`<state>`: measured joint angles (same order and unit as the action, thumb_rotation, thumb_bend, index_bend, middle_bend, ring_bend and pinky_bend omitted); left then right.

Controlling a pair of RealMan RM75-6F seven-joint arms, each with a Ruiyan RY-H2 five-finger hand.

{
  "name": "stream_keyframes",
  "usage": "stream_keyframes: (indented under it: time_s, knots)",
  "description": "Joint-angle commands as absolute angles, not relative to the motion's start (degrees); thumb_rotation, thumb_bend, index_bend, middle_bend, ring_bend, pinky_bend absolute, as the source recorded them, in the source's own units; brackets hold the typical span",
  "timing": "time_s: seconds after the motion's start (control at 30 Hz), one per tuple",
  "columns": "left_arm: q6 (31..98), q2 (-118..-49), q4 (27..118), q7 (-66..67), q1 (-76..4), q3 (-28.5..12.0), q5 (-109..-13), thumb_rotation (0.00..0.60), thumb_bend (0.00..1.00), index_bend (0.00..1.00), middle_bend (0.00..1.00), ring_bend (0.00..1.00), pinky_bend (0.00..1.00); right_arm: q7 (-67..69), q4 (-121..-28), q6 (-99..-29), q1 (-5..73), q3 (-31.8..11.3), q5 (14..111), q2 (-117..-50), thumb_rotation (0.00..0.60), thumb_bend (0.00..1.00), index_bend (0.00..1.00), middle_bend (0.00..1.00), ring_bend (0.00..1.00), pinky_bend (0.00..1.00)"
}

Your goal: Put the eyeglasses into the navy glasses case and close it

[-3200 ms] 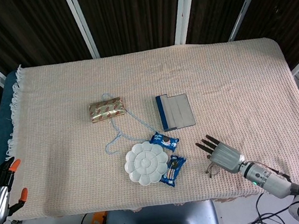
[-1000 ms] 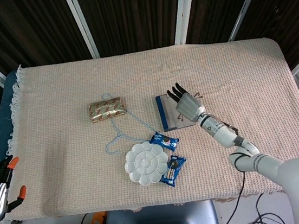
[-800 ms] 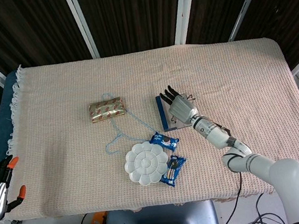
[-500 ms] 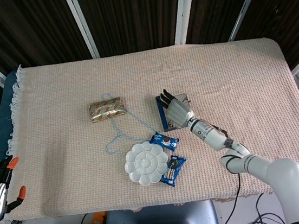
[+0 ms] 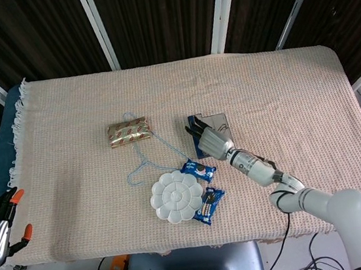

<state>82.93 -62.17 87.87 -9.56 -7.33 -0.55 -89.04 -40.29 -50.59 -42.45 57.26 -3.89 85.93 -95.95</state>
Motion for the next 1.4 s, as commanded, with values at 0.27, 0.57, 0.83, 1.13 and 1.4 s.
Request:
stream_keyframes:
  time_s: [0.27, 0.57, 0.83, 1.13, 1.4]
  knots:
    - [83.3, -62.3, 87.8, -9.8, -7.3, -0.3, -89.6, 0.6, 0.43, 0.0, 0.0, 0.0, 0.14, -42.3, -55.5, -42.4, 56.8, -2.8, 85.9, -93.3, 0.6, 0.63, 0.74, 0.09, 0.0, 0.08]
    - [83.4, -62.2, 87.7, -10.1, -7.3, -0.4, -89.5, 0.6, 0.43, 0.0, 0.0, 0.0, 0.14, -41.4, -59.0, -41.9, 56.9, -2.8, 85.3, -91.7, 0.6, 0.63, 0.75, 0.09, 0.0, 0.08]
    - [83.7, -62.1, 87.7, -10.4, -7.2, -0.4, -89.6, 0.6, 0.43, 0.0, 0.0, 0.0, 0.15, -42.4, -61.3, -42.6, 56.5, -2.4, 85.4, -90.2, 0.6, 0.63, 0.75, 0.09, 0.0, 0.08]
    - [83.6, -62.1, 87.6, -10.4, -7.2, -0.4, -89.5, 0.6, 0.43, 0.0, 0.0, 0.0, 0.15, -43.1, -61.5, -42.3, 56.1, -2.1, 84.7, -89.0, 0.6, 0.63, 0.75, 0.09, 0.0, 0.08]
    - [83.1, -62.2, 87.6, -10.3, -7.5, -0.6, -89.0, 0.6, 0.42, 0.0, 0.0, 0.0, 0.15, -43.3, -56.8, -40.6, 57.0, -2.2, 84.1, -91.6, 0.6, 0.63, 0.73, 0.09, 0.0, 0.08]
